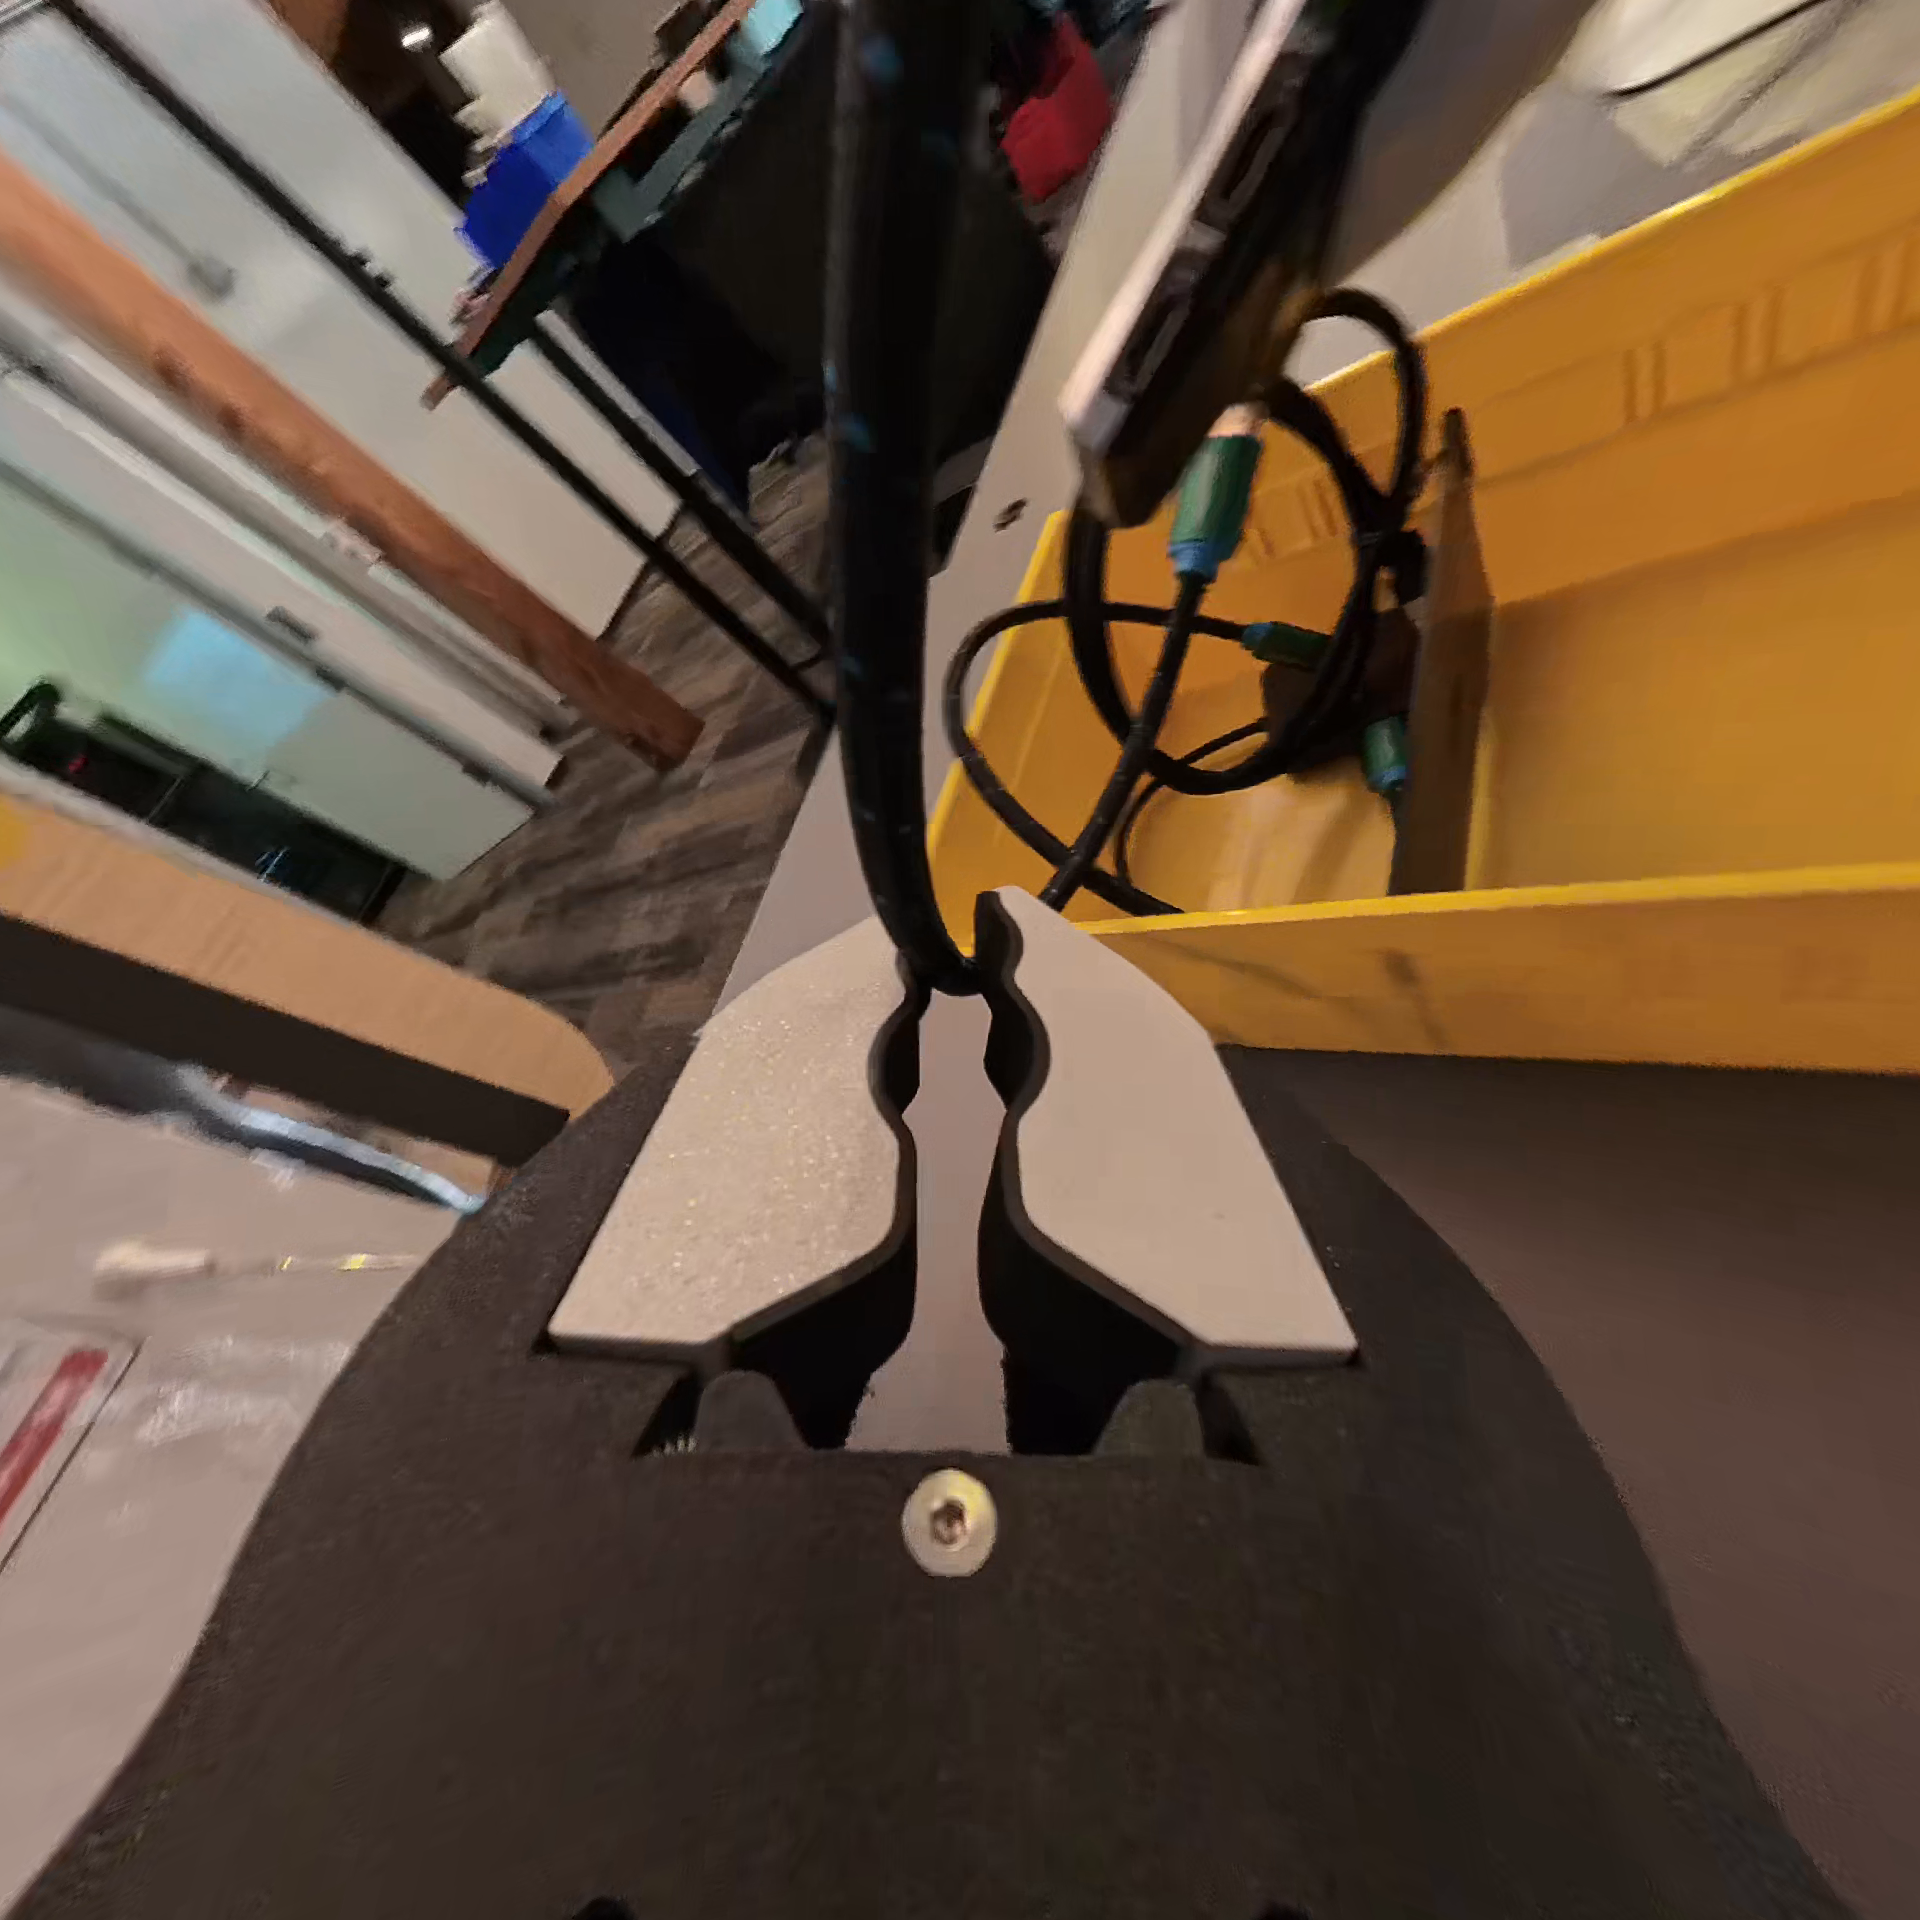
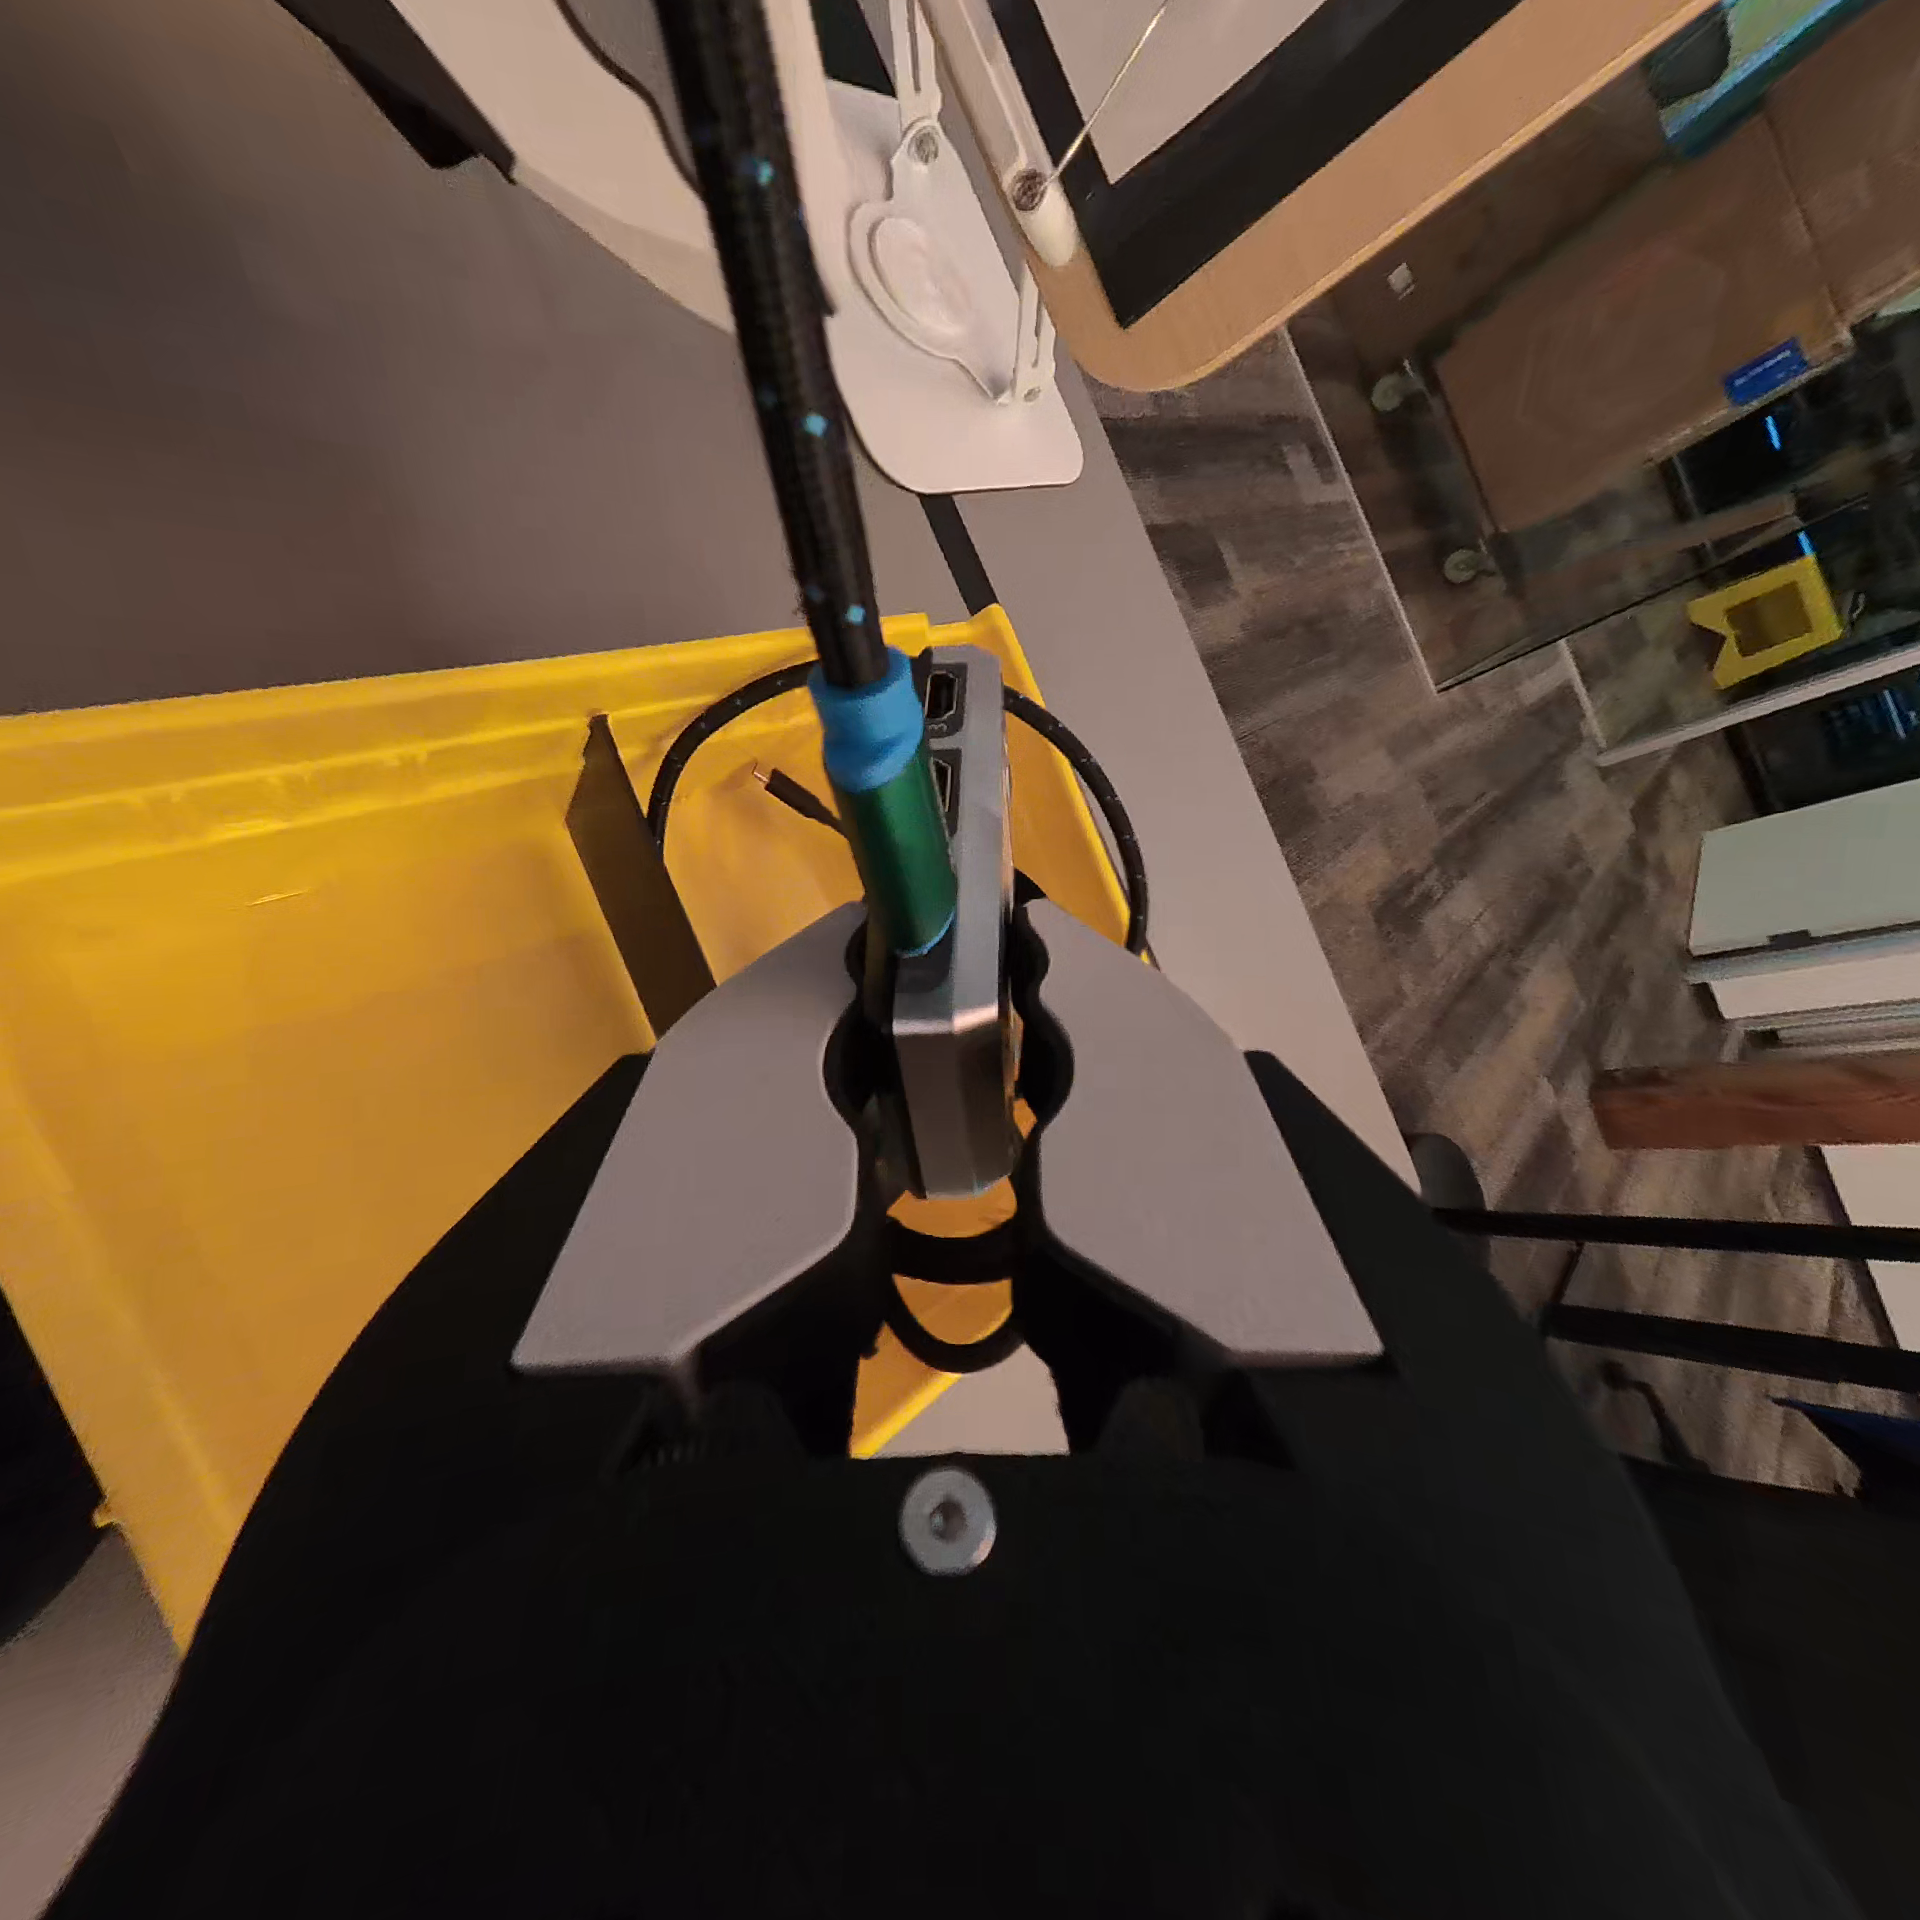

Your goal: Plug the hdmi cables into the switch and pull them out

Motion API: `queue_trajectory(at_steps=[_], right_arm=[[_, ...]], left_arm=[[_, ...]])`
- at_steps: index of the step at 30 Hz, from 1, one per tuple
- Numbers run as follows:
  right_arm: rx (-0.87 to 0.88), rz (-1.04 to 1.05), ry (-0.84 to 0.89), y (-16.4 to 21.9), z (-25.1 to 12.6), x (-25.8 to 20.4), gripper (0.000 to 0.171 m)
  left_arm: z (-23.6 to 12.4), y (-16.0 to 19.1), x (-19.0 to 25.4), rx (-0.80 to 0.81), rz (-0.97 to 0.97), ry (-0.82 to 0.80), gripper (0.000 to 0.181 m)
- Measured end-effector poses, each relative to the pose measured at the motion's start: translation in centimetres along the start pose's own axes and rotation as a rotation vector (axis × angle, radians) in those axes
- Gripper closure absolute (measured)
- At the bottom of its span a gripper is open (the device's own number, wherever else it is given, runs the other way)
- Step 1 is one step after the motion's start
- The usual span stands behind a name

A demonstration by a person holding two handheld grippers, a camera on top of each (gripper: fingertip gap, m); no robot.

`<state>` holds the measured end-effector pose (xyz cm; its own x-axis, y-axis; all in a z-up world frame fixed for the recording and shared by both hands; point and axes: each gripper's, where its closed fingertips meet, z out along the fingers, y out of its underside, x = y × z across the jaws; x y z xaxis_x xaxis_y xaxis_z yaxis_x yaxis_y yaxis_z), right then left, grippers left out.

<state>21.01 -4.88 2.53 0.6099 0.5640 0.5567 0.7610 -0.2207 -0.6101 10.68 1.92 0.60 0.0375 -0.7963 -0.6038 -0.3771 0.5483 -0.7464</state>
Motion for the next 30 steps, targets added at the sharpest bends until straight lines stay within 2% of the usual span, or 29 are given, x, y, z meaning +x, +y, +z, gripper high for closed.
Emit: queue_trajectory(at_steps=[4,10,15,18,21,25,30], right_arm=[[-0.012,-0.039,0.105,0.4,-0.6,1.7,0.148],[-0.029,-0.078,0.078,0.4,0.1,1.0,0.148],[-0.106,-0.148,0.111,1.3,1.9,1.4,0.148],[-0.093,-0.162,0.089,1.6,2.7,1.1,0.148],[-0.11,-0.111,0.017,2.2,3.7,0.1,0.147],[-0.175,-0.067,-0.051,3.0,5.5,-1.0,0.143],[-0.251,-0.119,-0.007,3.8,7.7,-0.8,0.139]], left_arm=[[-0.8,-0.7,2.1,0.056,0.09,0.144,0.174],[-2.2,-0.4,3.0,0.053,0.279,0.152,0.175],[-2.5,-1.4,5.3,0.051,0.29,0.282,0.175],[-2.0,-1.6,5.2,0.039,0.319,0.256,0.175],[-0.7,-1.6,4.4,0.032,0.319,0.155,0.175],[1.8,0.5,6.2,-0.13,0.284,0.186,0.175],[3.8,1.2,6.8,-0.138,0.284,0.114,0.177]])
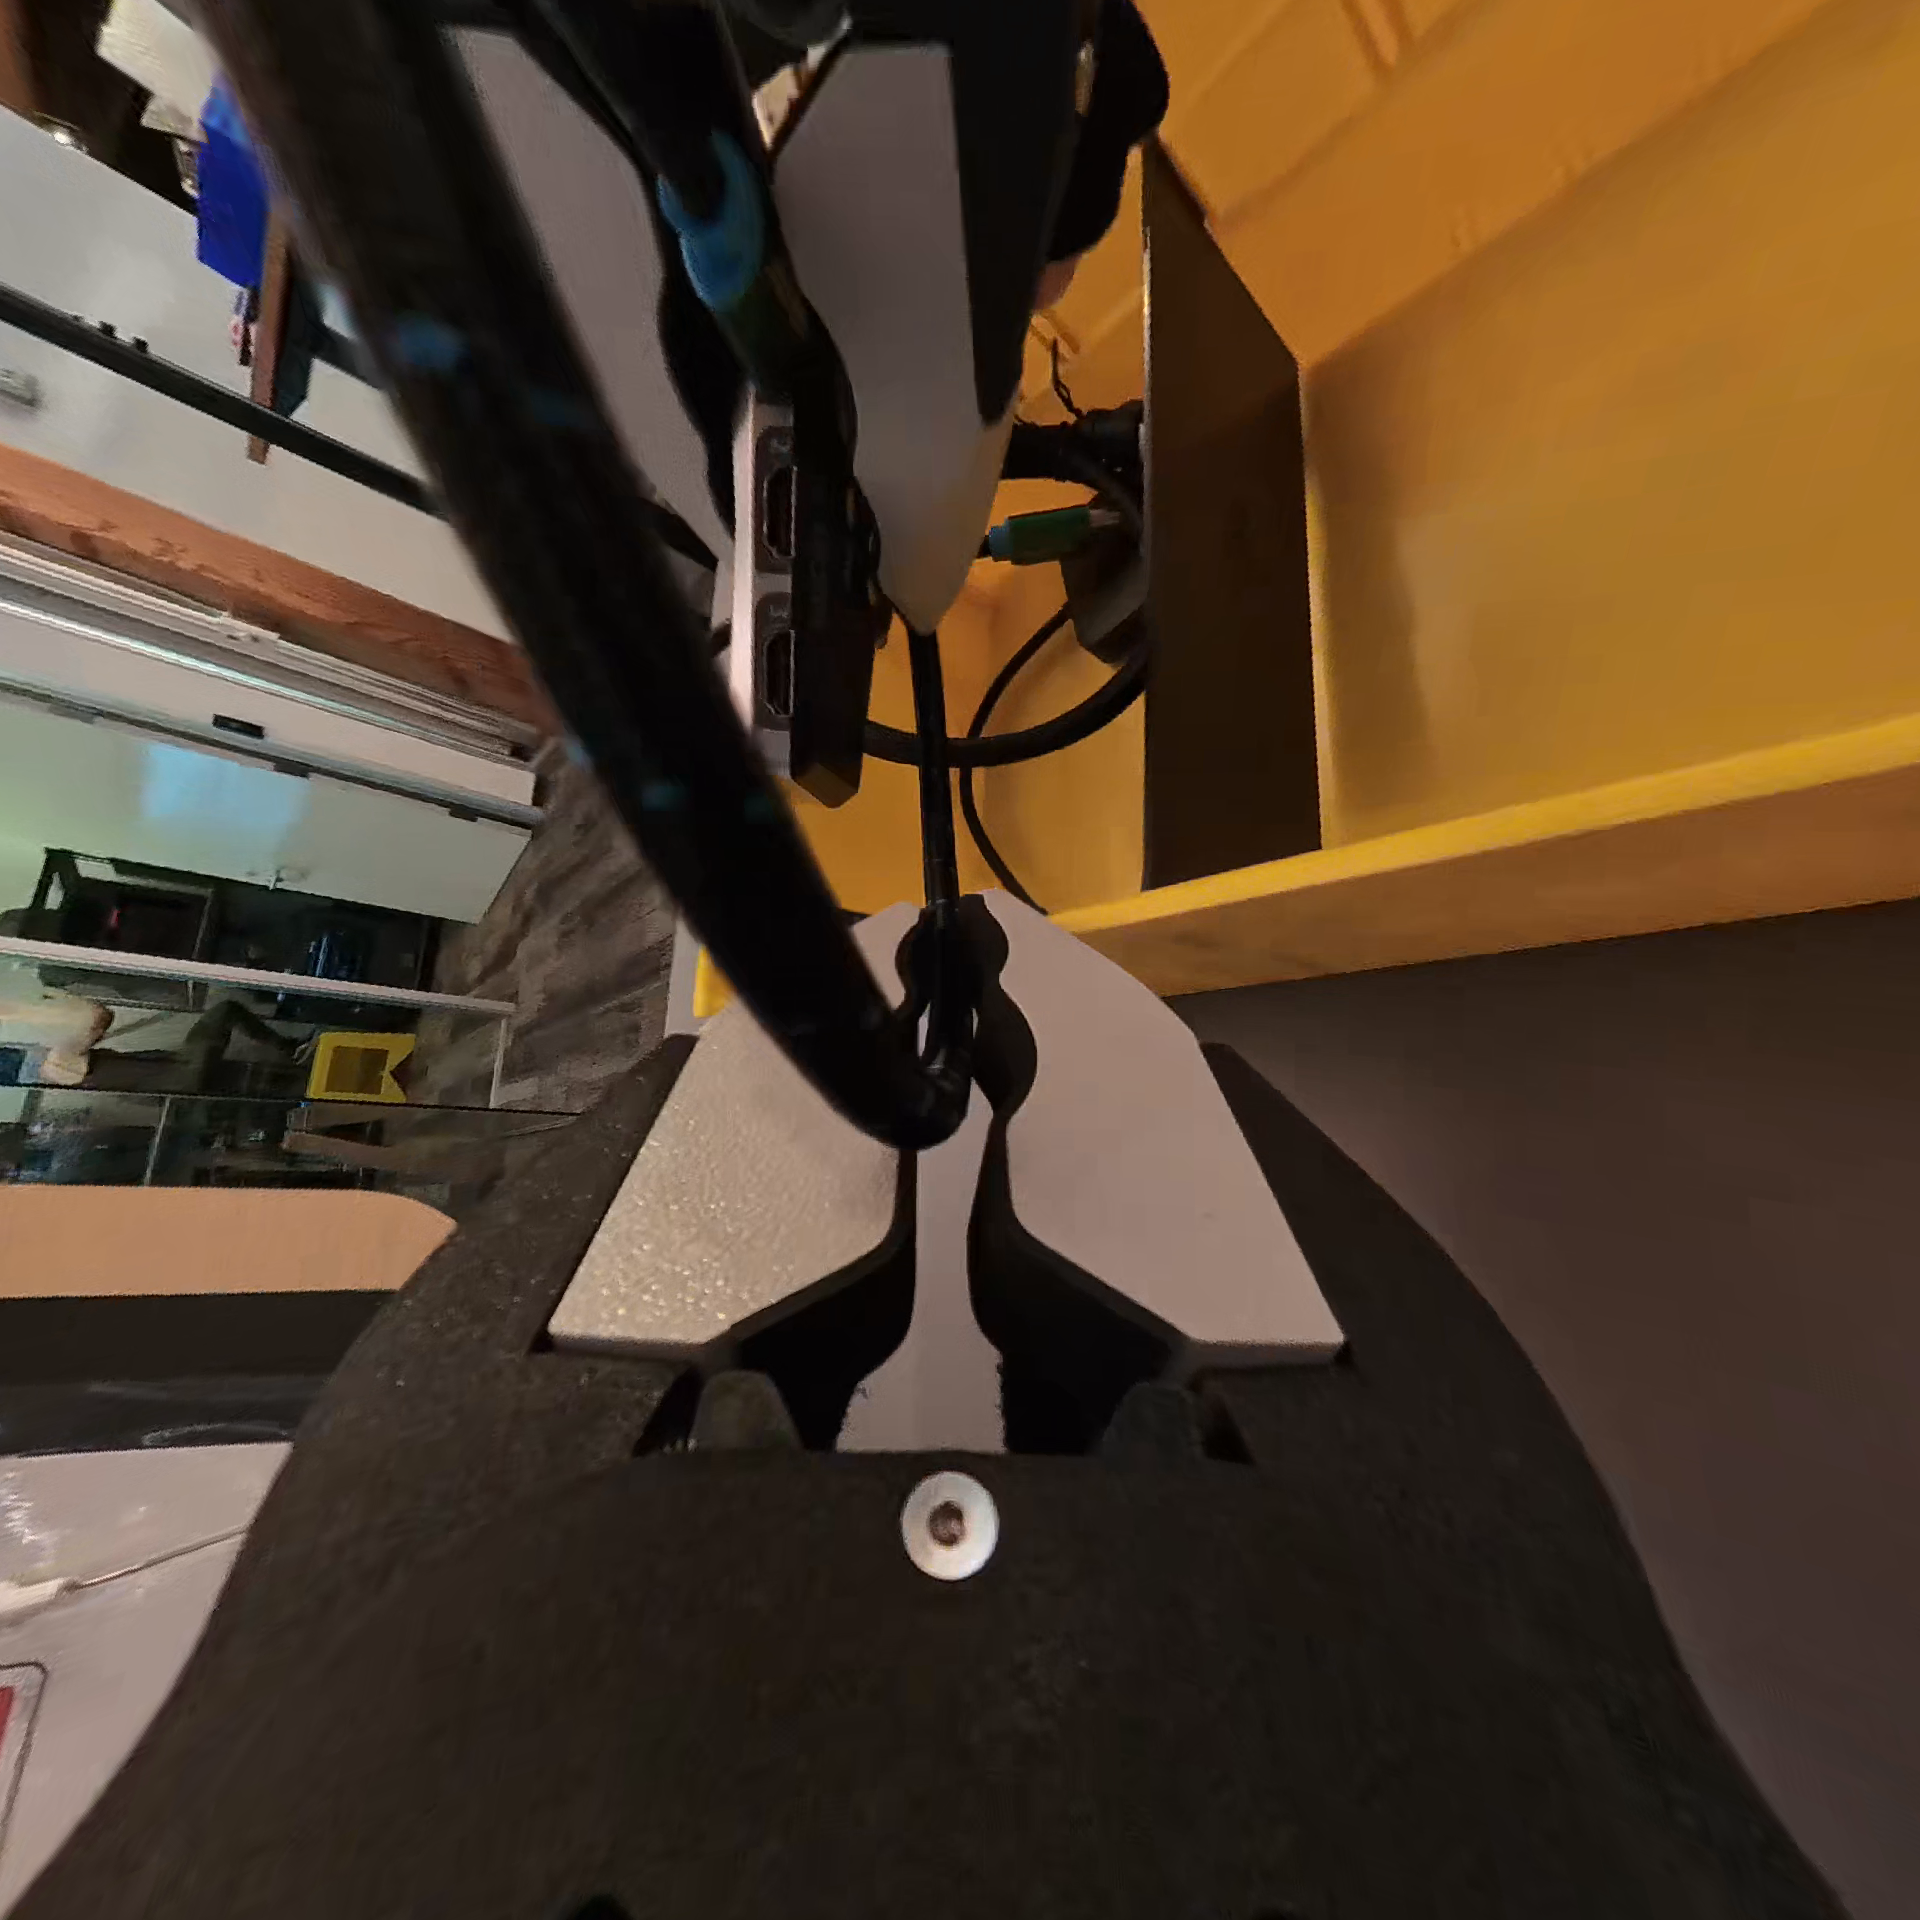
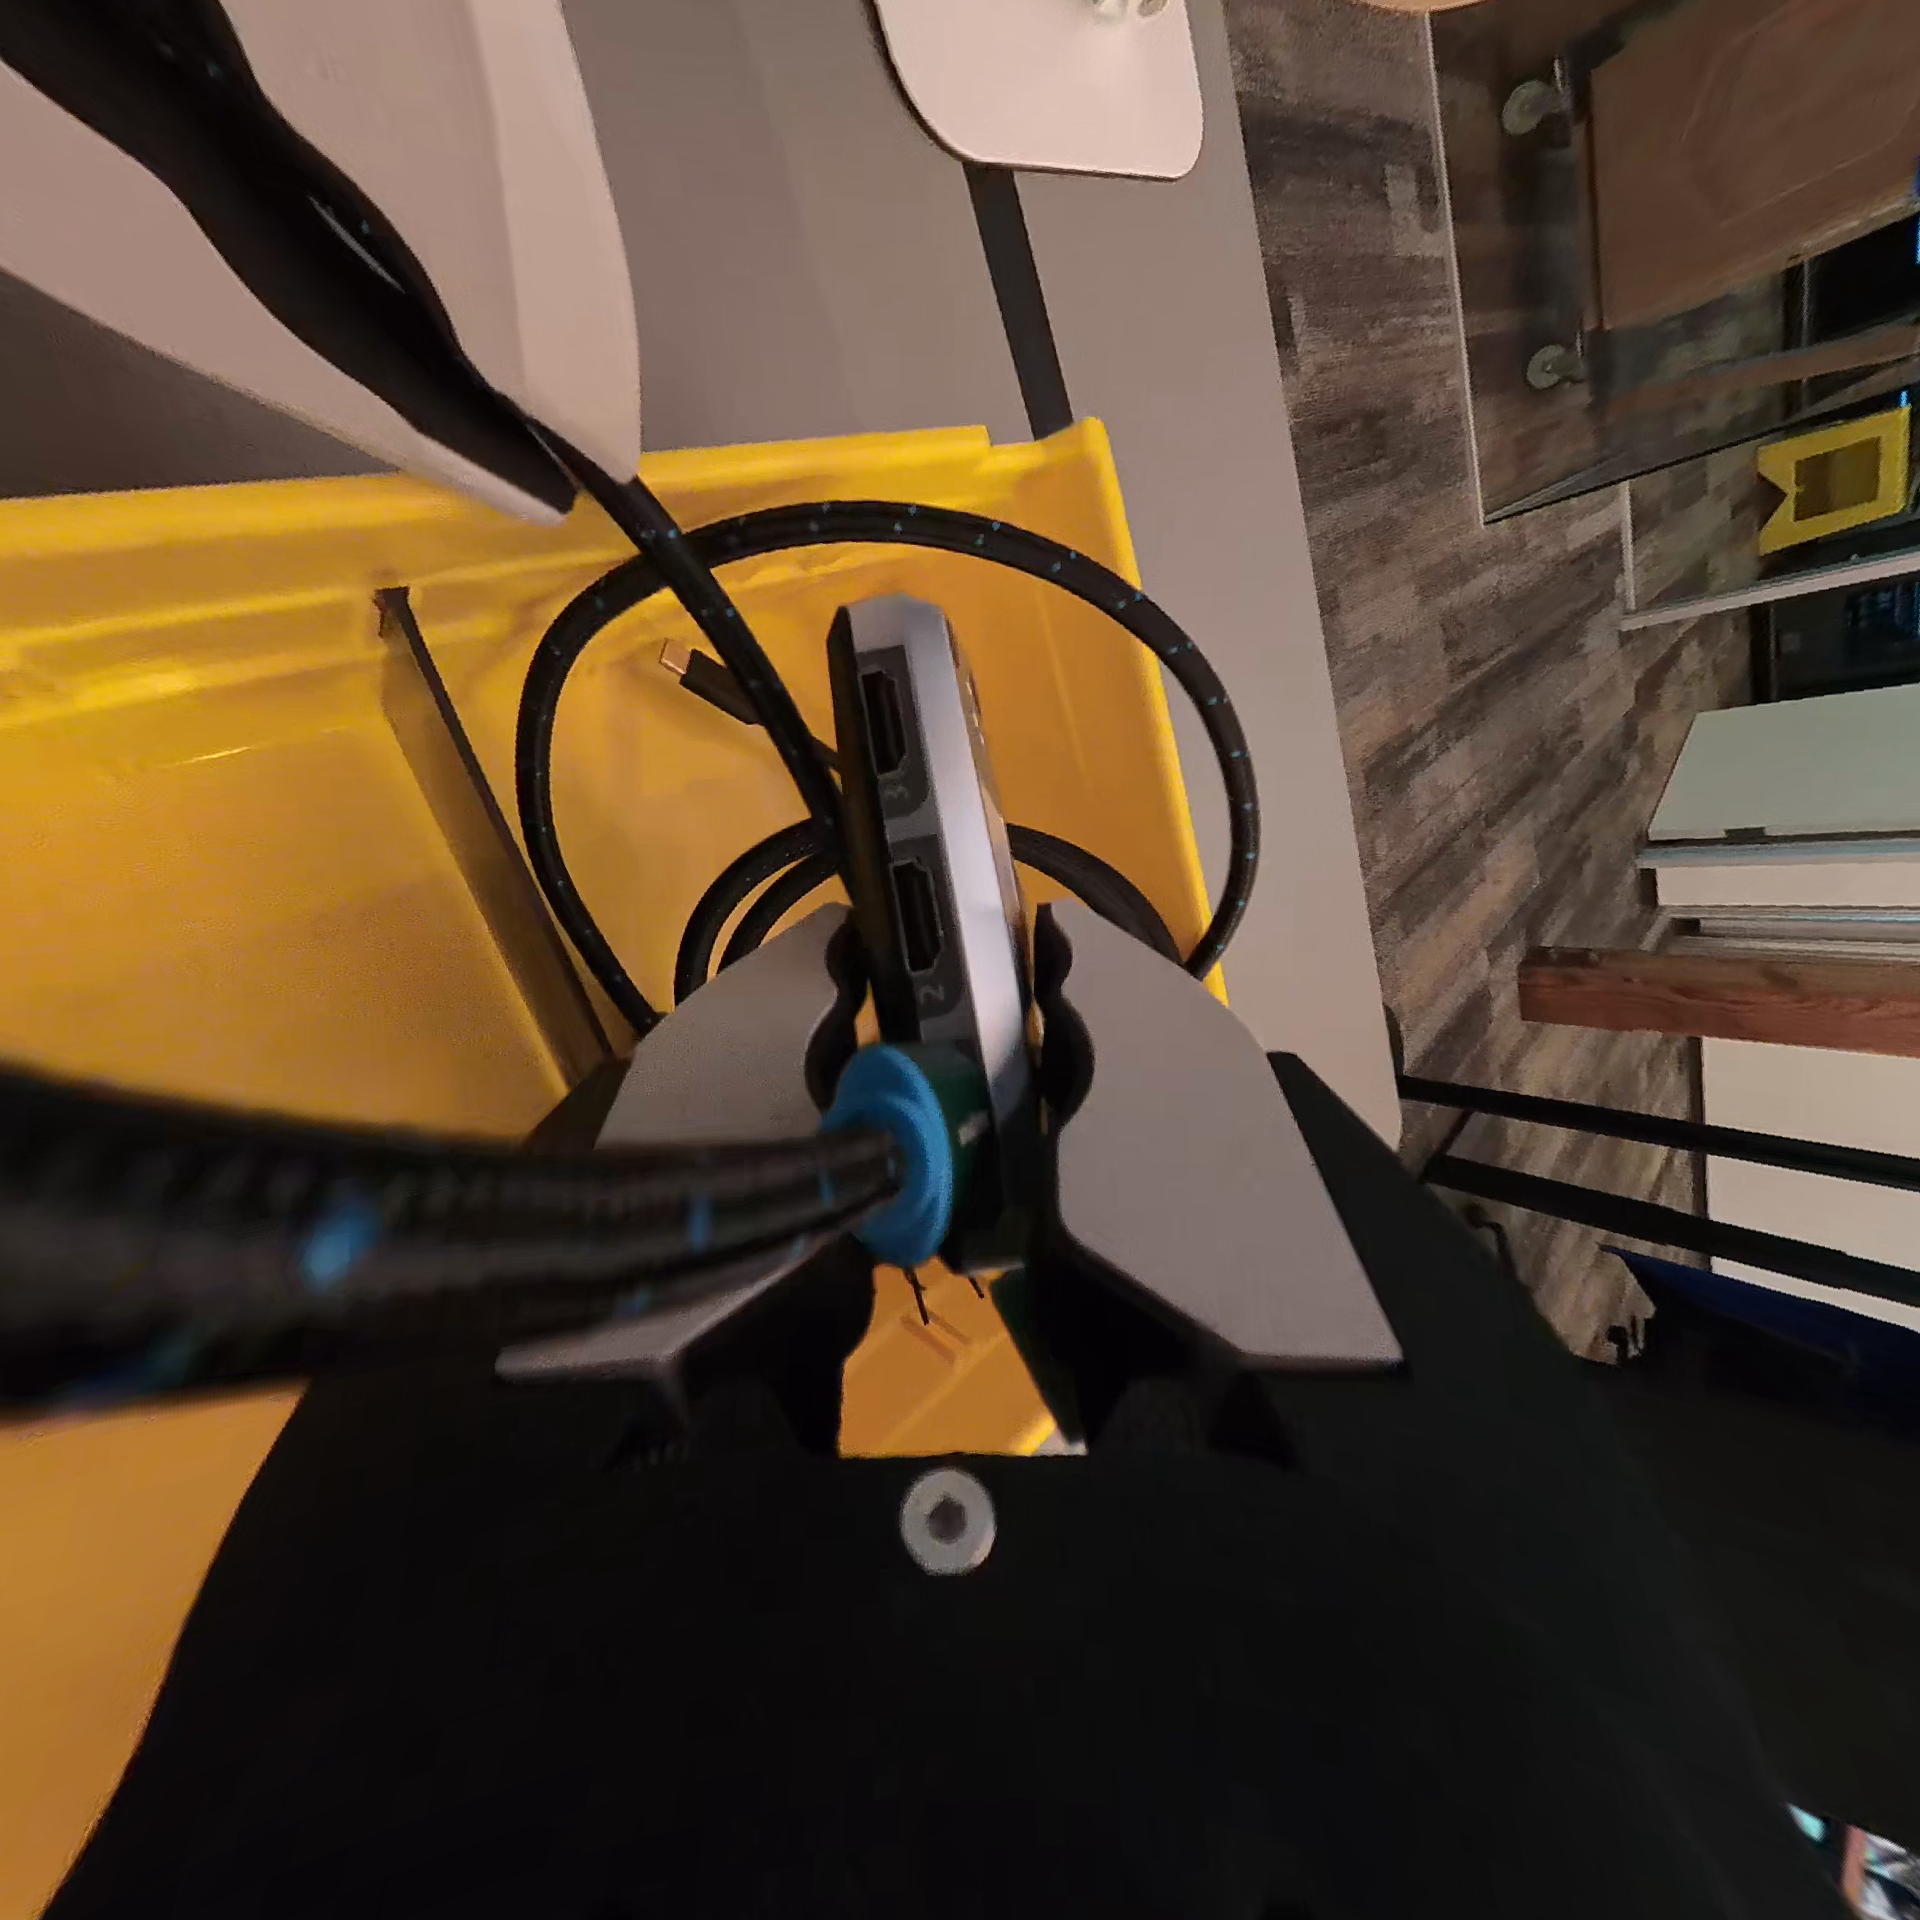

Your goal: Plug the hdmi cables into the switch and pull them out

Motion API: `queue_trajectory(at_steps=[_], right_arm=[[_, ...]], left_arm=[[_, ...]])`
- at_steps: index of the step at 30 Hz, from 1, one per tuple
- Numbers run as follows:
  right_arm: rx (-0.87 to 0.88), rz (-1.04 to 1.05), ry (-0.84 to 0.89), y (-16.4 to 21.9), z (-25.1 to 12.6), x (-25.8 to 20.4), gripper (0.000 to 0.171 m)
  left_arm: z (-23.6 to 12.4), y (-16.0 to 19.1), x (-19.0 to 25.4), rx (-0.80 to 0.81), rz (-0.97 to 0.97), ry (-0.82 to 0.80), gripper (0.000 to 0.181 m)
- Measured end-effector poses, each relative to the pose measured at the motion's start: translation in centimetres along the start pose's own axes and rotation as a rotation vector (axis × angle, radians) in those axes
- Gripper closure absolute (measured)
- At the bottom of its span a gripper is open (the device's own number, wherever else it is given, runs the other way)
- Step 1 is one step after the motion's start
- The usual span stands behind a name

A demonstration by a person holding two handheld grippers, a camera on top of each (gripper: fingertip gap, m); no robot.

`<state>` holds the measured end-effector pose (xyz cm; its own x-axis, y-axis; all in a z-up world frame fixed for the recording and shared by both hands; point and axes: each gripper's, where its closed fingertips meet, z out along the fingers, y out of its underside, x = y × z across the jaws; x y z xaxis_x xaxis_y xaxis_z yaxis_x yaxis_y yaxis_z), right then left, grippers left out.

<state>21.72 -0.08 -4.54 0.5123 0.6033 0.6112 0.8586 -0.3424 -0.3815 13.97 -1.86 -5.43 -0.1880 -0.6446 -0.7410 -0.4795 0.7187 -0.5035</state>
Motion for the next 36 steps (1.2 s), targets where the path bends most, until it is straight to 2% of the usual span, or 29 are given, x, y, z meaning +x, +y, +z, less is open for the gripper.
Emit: queue_trajectory(at_steps=[6,9,16,21,25,29,32,36], right_arm=[[0.048,0.048,-0.022,-0.6,-1.1,-0.1,0.126],[0.063,0.043,-0.051,-0.9,-2.1,-0.8,0.119],[0.084,0.067,-0.105,-1.4,-5.2,-2.2,0.112],[0.012,0.095,-0.095,0.8,-7.7,-2.6,0.111],[0.041,0.085,-0.099,1.1,-9.0,-2.9,0.131],[0.021,0.074,-0.117,1.1,-7.8,-3.0,0.135],[-0.029,0.055,-0.099,1.5,-6.5,-2.7,0.135],[-0.084,0.045,-0.08,1.7,-4.4,-2.2,0.135]], left_arm=[[-2.2,-1.0,-0.7,0.089,-0.188,0.081,0.143],[-3.8,-1.2,-0.6,0.086,-0.217,0.137,0.13],[-6.1,-1.2,0.1,0.039,-0.204,0.197,0.123],[-7.8,-1.5,0.6,0.025,-0.155,0.226,0.127],[-8.9,-3.3,1.6,0.068,-0.067,0.247,0.148],[-8.5,-3.5,2.5,0.041,0.055,0.237,0.178],[-7.2,-1.8,1.1,-0.029,0.102,0.136,0.178],[-5.7,-0.5,0.1,-0.025,0.088,0.065,0.177]])
